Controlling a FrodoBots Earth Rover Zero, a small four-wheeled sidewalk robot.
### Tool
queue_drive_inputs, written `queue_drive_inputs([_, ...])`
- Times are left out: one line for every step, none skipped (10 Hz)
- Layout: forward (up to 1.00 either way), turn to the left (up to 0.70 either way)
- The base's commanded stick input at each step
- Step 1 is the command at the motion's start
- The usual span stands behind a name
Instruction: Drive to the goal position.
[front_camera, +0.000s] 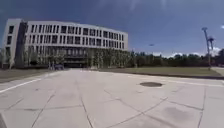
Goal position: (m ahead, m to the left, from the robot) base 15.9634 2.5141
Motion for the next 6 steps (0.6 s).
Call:
queue_drive_inputs([0.27,0.0])
queue_drive_inputs([0.27,0.0])
queue_drive_inputs([0.27,0.0])
queue_drive_inputs([0.27,0.0])
queue_drive_inputs([0.26,0.0])
queue_drive_inputs([0.27,0.0])
